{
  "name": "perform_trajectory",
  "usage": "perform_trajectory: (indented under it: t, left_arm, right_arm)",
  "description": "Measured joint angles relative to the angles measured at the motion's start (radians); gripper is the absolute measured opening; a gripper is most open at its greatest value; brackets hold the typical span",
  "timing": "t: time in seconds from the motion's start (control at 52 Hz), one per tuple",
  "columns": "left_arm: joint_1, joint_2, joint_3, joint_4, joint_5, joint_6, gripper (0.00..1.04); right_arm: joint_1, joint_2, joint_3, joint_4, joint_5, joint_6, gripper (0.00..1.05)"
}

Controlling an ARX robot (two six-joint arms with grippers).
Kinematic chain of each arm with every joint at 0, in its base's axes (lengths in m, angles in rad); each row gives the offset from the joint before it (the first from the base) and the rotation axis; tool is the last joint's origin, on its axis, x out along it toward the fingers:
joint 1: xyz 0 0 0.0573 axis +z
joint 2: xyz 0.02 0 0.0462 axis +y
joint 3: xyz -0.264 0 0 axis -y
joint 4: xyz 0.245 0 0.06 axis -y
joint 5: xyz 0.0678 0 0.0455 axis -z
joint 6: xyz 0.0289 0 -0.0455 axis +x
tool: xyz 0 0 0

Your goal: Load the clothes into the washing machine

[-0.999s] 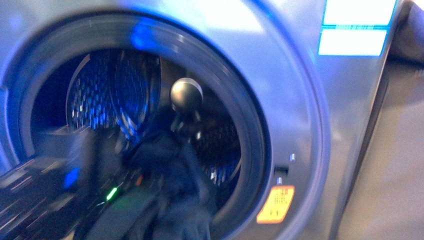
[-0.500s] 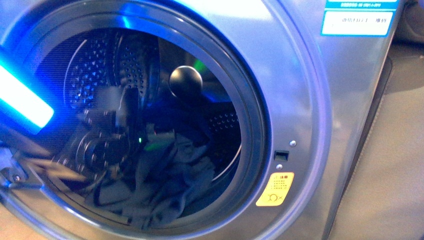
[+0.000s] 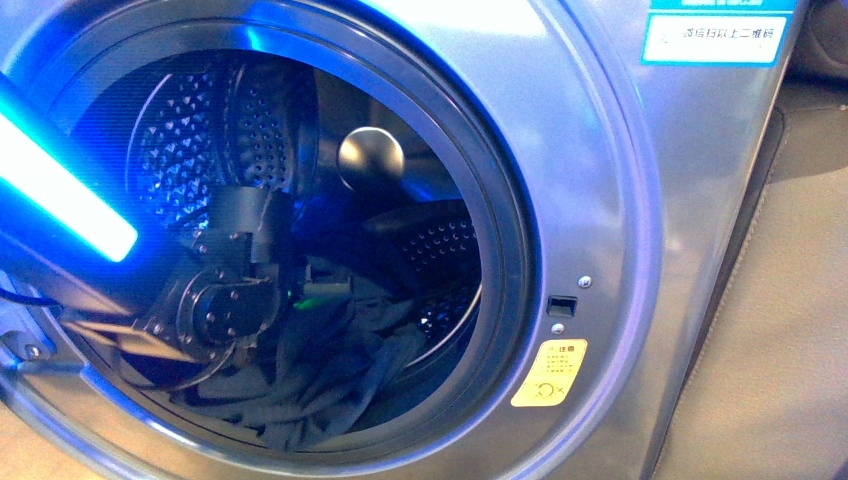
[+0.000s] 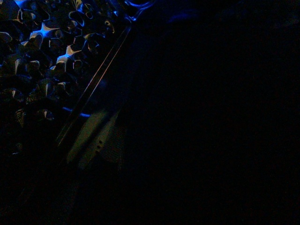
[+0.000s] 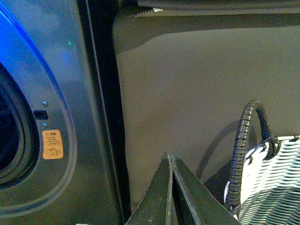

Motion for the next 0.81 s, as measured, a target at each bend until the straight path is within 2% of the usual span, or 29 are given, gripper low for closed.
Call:
perform_trajectory:
  t: [0.461,0.653,0.807]
  left_arm:
    - [-0.037,0.06,0.08,-0.053,0.028,-0.082,0.18]
    - [-0.06,0.077,0.08,-0.037,0.103,-0.13,0.18]
    - [-0.077,0.083,0.082,-0.035,0.128,-0.137,0.18]
  right_arm:
    - [0.0,0.0,0.0,0.0,0.0,0.0,0.02]
    - [0.0,0.0,0.0,0.0,0.0,0.0,0.02]
    - [0.0,0.0,0.0,0.0,0.0,0.0,0.02]
